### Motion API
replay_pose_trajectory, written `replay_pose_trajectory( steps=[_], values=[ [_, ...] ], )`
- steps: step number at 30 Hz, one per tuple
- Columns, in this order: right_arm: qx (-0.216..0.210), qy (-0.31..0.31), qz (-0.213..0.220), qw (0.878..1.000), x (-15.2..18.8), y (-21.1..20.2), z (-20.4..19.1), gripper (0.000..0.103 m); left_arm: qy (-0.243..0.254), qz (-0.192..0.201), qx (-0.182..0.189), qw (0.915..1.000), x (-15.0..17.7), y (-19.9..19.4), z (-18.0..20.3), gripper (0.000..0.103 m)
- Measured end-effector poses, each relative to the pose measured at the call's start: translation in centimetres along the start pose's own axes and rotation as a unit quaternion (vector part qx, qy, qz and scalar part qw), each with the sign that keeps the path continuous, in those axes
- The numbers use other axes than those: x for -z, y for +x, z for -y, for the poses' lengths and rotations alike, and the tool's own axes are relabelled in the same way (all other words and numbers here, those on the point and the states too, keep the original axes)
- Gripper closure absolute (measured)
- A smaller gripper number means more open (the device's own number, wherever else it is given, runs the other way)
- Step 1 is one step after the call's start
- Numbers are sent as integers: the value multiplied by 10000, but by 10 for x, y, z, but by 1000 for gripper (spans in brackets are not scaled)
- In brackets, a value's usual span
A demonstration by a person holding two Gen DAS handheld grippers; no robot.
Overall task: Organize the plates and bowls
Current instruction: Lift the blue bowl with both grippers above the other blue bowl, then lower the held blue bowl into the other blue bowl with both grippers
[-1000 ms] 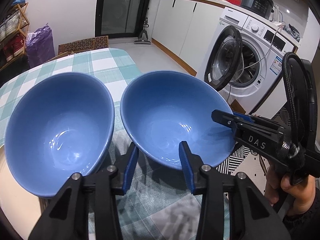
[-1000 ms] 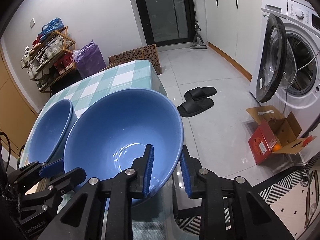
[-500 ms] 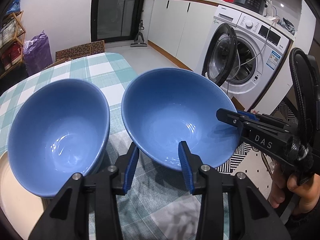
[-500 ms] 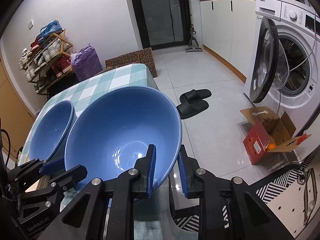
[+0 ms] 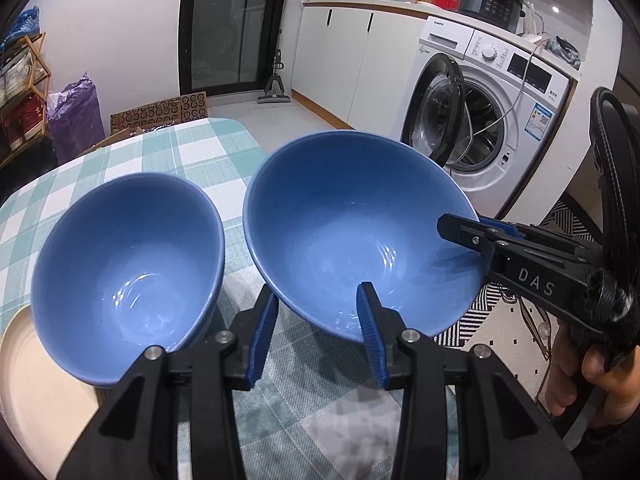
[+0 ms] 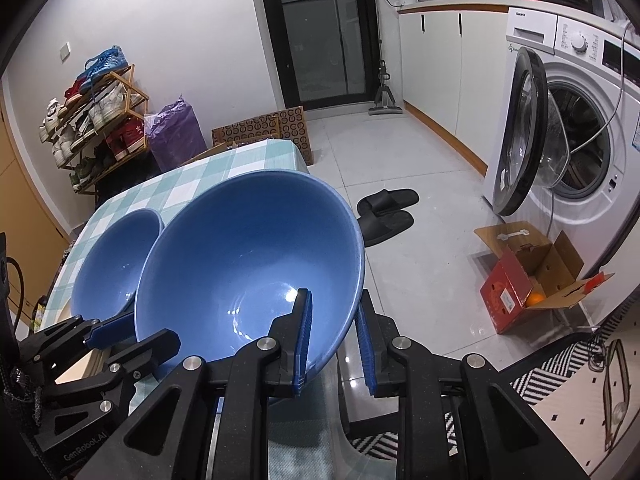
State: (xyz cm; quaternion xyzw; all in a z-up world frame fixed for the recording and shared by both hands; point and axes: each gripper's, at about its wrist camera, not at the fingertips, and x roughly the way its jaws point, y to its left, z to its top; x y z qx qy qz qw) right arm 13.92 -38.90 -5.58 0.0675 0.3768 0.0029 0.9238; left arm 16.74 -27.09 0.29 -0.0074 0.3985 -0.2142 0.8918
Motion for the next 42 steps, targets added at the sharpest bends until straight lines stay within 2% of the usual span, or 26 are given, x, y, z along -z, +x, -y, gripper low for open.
replay_pose_trajectory(
  steps=[22,42],
  values=[
    [-17,-229,396,9989,-3,-47,-26,81,81,488,-72,9987,-1,-51,-7,64],
    [-173,-608,591,9962,-6,-69,-80,81,-47,849,-353,9958,6,-93,-42,64]
  ],
)
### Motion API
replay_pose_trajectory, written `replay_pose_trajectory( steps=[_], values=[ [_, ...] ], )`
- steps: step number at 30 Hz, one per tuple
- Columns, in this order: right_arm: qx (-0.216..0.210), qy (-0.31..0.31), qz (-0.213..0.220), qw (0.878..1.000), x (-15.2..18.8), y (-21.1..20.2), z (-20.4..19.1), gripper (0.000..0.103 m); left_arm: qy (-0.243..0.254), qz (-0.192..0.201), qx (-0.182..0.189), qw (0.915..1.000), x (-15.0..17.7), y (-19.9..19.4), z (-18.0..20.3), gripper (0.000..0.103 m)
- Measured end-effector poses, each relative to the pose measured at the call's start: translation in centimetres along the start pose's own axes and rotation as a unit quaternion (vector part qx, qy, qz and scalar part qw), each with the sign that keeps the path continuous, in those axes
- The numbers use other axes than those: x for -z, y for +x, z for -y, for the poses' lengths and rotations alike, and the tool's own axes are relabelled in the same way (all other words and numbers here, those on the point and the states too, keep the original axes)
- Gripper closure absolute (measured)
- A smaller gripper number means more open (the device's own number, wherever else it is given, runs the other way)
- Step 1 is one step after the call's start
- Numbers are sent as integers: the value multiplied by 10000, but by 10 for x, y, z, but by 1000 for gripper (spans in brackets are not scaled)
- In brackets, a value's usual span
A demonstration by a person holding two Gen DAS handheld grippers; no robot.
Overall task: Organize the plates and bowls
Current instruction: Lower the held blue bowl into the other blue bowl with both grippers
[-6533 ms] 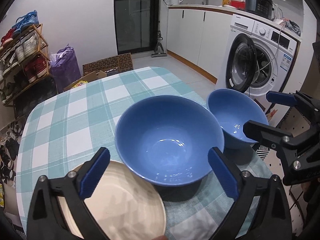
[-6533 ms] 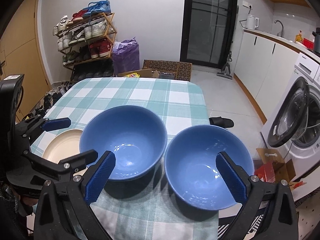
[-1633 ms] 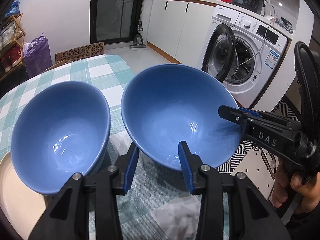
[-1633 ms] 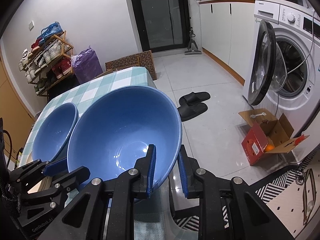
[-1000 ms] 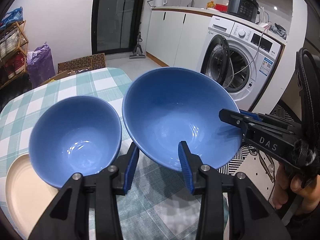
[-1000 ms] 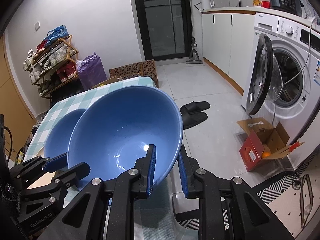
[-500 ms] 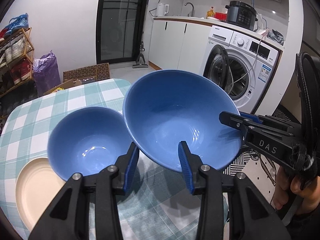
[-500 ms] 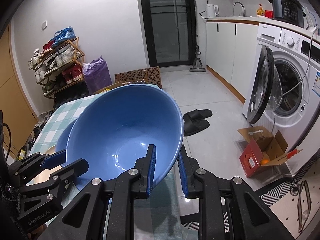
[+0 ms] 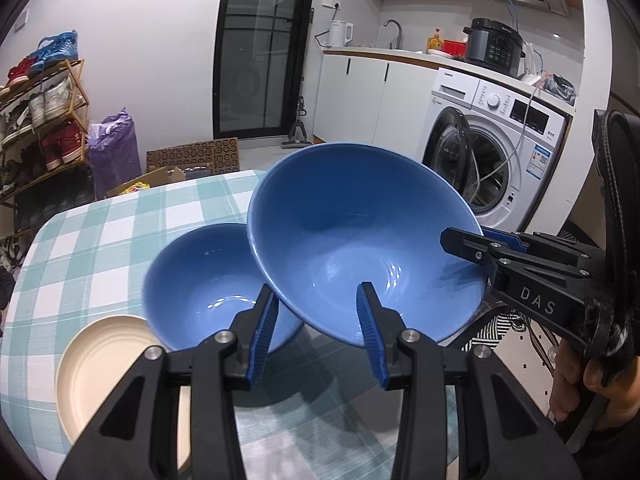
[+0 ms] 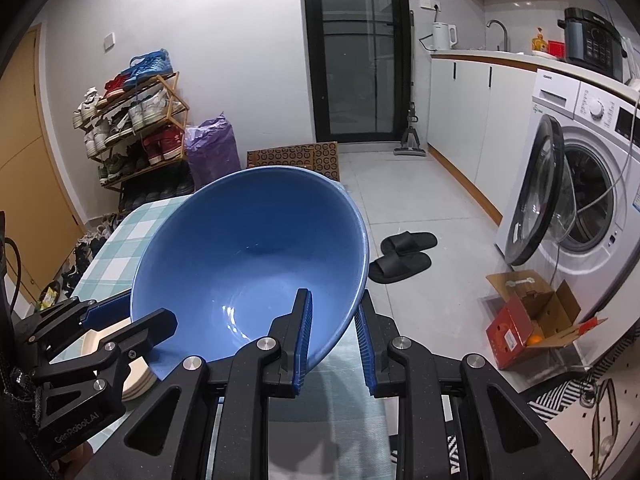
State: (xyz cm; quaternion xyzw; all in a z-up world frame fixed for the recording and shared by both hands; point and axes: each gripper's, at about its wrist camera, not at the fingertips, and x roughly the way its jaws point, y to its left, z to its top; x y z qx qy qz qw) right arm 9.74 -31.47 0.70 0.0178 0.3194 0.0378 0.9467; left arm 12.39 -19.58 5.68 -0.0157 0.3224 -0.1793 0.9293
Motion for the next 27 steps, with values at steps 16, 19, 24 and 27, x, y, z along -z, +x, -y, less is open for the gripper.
replay_pose_trajectory(
  steps=[16,19,24,27],
  values=[
    [-304,-270,-83,9991,-18,29,-53,81,-294,53,-315,9991,0,-4,-49,64],
    [-364,-335,-118,9987,-21,37,-64,81,-368,41,-366,9986,2,-2,-59,64],
    [-440,-399,-186,9981,-27,51,-80,81,-450,8,-466,9979,4,2,-73,64],
    [-482,-452,-215,9976,-29,57,-89,81,-480,-5,-505,9976,5,3,-81,64]
  ],
)
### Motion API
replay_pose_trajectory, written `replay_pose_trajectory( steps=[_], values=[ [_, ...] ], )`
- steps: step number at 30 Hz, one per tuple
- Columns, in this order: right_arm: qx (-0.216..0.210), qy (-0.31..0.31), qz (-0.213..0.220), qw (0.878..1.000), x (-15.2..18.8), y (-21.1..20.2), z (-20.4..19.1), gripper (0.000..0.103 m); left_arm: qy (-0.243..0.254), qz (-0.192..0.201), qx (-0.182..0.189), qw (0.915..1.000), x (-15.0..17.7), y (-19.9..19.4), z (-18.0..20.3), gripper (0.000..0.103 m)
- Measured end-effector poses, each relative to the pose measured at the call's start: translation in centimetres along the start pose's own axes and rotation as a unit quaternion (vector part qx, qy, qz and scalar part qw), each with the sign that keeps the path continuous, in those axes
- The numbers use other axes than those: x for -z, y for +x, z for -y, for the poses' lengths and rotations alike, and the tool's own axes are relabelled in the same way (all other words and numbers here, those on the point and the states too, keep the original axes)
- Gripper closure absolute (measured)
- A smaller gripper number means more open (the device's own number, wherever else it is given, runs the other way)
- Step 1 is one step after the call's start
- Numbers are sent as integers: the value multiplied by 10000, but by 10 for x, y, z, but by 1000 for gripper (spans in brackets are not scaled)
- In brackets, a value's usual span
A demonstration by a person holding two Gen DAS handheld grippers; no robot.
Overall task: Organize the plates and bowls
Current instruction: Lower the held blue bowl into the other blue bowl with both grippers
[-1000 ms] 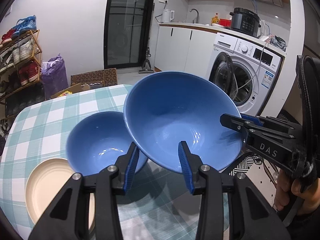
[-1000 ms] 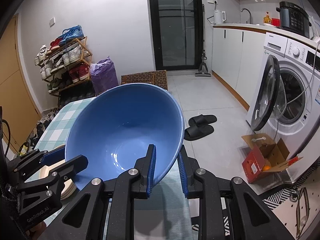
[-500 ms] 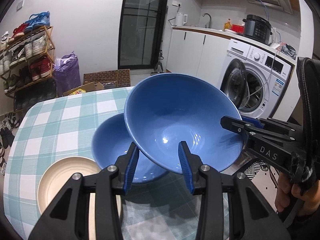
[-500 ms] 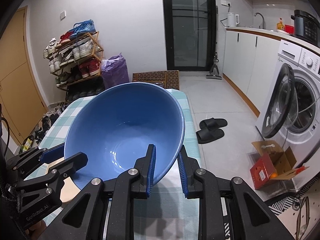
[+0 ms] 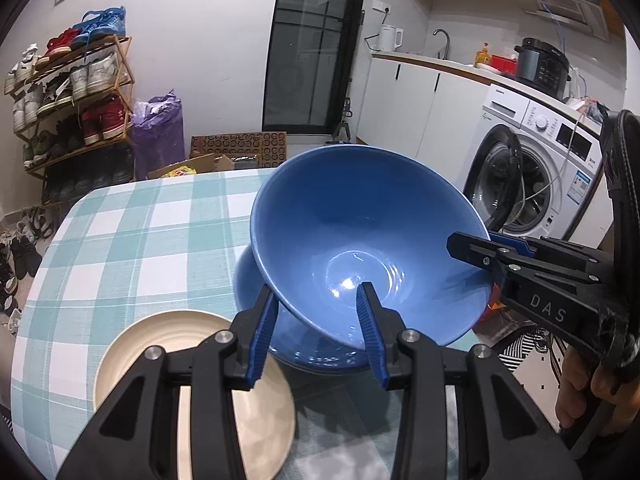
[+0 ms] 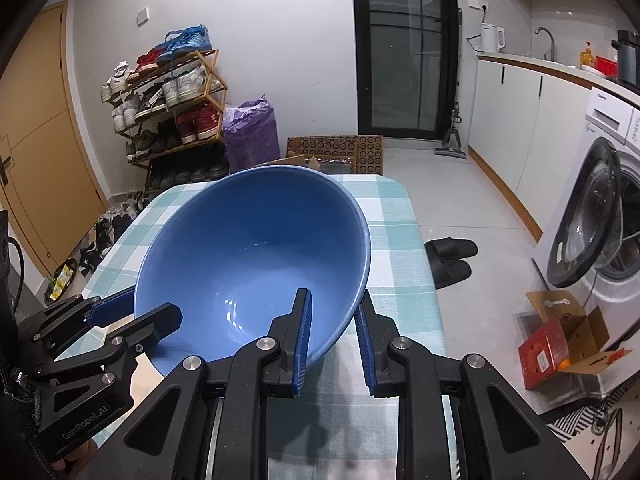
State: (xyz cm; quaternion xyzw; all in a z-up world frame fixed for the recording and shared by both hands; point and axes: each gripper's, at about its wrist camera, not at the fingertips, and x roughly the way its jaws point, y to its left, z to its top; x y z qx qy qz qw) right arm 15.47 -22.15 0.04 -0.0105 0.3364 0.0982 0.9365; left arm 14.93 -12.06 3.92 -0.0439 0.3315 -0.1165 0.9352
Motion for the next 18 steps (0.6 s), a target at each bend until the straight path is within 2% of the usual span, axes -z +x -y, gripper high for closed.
replay_pose_trajectory(
  steps=[18],
  values=[
    [-50,-123,-296,9995,-4,47,-26,81,-32,-186,-180,9997,9,23,-25,64]
  ],
)
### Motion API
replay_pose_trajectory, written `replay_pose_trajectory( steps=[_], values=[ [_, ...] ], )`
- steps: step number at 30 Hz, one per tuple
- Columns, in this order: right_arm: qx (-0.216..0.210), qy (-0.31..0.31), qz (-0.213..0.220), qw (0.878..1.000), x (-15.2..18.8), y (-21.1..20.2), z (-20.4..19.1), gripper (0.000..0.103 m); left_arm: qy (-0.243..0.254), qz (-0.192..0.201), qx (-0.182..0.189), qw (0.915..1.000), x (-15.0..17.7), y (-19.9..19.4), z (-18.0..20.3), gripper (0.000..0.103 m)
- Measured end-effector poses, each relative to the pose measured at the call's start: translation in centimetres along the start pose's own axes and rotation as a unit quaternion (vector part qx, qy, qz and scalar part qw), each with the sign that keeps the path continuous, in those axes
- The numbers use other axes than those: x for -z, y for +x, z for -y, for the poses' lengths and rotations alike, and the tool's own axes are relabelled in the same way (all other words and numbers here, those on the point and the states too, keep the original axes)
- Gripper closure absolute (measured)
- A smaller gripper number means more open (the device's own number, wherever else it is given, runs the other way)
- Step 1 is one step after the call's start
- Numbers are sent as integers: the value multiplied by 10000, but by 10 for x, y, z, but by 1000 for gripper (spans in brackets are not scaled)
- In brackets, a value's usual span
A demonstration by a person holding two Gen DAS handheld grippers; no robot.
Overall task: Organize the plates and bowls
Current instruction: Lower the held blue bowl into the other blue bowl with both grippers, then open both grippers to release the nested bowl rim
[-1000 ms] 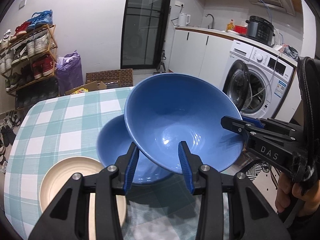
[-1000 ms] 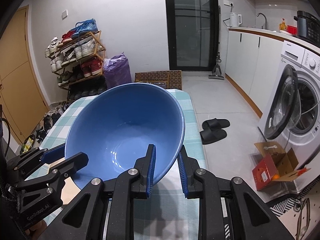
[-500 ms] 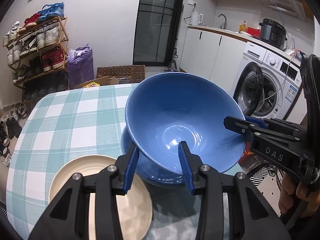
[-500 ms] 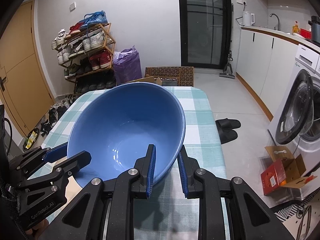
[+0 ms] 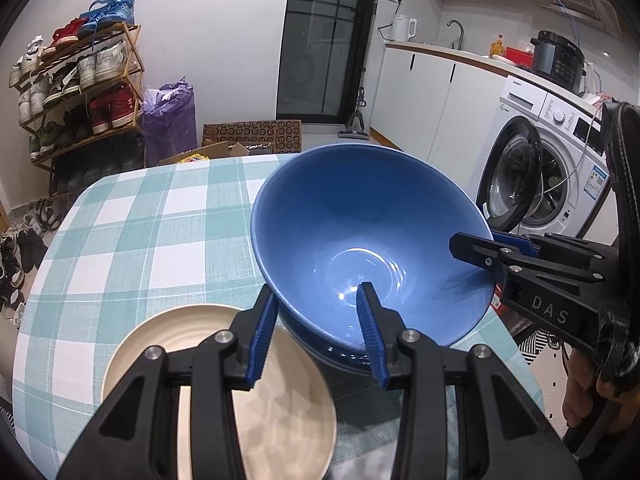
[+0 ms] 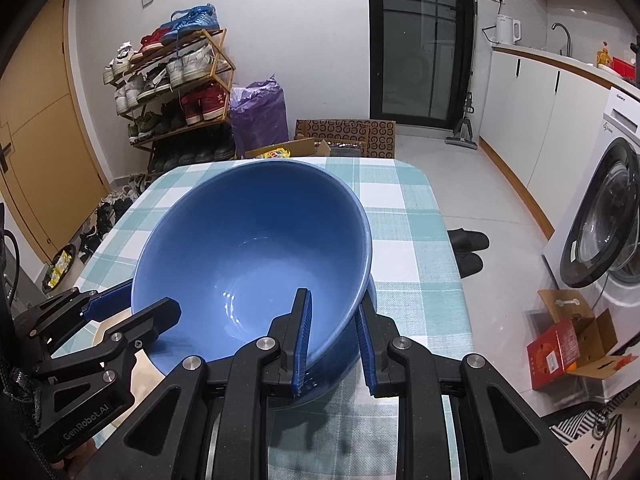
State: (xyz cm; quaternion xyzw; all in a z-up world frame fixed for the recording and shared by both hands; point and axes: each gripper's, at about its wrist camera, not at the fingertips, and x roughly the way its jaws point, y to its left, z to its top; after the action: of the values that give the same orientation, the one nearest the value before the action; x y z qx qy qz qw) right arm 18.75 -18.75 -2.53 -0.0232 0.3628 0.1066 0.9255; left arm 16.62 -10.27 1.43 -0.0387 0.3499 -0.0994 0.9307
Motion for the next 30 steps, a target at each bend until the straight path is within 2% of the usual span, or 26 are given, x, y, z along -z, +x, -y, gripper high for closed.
replay_pose_trajectory(
  steps=[14,30],
  values=[
    [248,-183,-175,9994,3,19,-7,81,144,-115,-62,9998,5,14,0,64],
    [346,-200,-399,9984,4,32,-8,79,405,-132,-208,9989,6,23,6,64]
  ],
)
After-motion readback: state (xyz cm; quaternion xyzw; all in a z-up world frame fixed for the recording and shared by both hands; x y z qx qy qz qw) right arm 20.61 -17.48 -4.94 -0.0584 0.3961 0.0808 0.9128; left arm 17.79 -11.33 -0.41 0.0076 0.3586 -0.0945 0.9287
